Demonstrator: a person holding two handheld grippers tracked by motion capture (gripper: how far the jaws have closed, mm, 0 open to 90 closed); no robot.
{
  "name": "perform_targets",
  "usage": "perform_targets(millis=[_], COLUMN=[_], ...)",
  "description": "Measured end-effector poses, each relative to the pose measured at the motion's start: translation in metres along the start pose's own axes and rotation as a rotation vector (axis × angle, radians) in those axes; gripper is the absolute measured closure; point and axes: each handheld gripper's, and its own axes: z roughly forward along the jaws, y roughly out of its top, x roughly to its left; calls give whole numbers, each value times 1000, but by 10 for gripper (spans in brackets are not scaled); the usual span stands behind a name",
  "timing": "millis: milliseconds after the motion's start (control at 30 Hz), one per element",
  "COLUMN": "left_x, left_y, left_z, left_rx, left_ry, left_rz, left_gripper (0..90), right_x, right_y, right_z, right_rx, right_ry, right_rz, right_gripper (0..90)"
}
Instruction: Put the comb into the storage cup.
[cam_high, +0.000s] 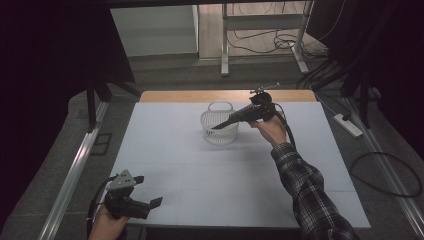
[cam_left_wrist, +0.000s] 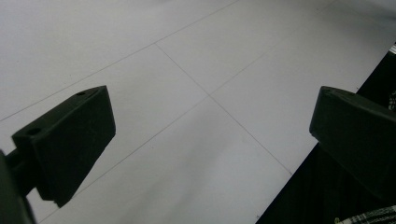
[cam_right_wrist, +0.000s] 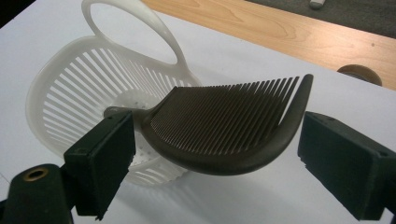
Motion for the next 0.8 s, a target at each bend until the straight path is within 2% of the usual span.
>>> perform_targets(millis=[300, 500, 800], left_x=[0, 0, 0], left_y=[0, 0, 0], left_z=[0, 0, 0], left_rx=[3, 4, 2], left_ry=[-1, 0, 0], left_rz=[3, 4, 4], left_gripper=[2, 2, 2], right_x=[0, 0, 4], right_y=[2, 2, 1], right_z=[-7, -12, -21], right_rx=[-16, -1, 0], right_ry=[2, 6, 50], right_rz=[0, -15, -32], right_gripper=[76, 41, 0])
